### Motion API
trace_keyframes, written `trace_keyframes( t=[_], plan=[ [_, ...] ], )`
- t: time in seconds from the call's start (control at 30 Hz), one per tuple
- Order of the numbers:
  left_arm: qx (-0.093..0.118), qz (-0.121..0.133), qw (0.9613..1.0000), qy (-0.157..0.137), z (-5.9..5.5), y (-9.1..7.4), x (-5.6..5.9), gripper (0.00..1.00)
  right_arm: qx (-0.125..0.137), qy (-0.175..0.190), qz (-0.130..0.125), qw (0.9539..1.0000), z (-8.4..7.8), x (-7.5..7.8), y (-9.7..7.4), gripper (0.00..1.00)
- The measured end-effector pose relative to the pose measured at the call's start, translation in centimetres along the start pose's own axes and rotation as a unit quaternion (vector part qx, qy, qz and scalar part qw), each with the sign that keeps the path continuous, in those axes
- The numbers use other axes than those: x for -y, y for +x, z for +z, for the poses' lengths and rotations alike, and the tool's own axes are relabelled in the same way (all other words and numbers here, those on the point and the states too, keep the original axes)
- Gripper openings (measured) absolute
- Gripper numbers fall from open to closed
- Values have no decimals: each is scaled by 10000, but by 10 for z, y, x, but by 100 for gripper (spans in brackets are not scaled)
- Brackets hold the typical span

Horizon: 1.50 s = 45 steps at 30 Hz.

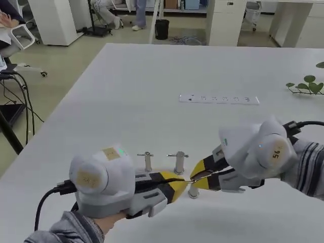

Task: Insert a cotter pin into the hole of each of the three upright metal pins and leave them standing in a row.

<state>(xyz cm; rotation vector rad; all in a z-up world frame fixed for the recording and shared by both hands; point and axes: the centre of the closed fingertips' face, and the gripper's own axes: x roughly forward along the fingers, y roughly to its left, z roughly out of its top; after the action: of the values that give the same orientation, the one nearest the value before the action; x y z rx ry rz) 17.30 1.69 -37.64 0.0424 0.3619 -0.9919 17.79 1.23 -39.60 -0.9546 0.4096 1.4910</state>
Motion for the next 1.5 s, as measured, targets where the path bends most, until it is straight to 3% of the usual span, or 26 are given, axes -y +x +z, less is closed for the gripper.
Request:
trace_keyframes(
  t=[0.17, 0.6, 0.73, 1.0, 1.23, 1.5],
  plan=[
    [-84, -176, 9991, 388, -2, -3, 6, 0, -28, -14, 137, 9999, -1, -6, 0, 0],
    [-183, -180, 9978, 619, -6, -2, 7, 0, -110, -203, 219, 9995, -2, -10, -5, 0],
    [-204, -22, 9978, 625, -7, 0, 3, 1, -96, -206, 95, 9997, -3, -6, -7, 0],
    [-203, 163, 9975, 662, -7, 12, -1, 17, -116, -270, -143, 9995, -12, 3, -13, 0],
    [-185, 347, 9975, 589, -6, 26, -8, 24, -184, -165, -303, 9992, -29, 11, -20, 0],
    [-491, 750, 9938, 661, -21, 38, -25, 29, -299, 37, -437, 9986, -55, 16, -24, 0]
  ],
)
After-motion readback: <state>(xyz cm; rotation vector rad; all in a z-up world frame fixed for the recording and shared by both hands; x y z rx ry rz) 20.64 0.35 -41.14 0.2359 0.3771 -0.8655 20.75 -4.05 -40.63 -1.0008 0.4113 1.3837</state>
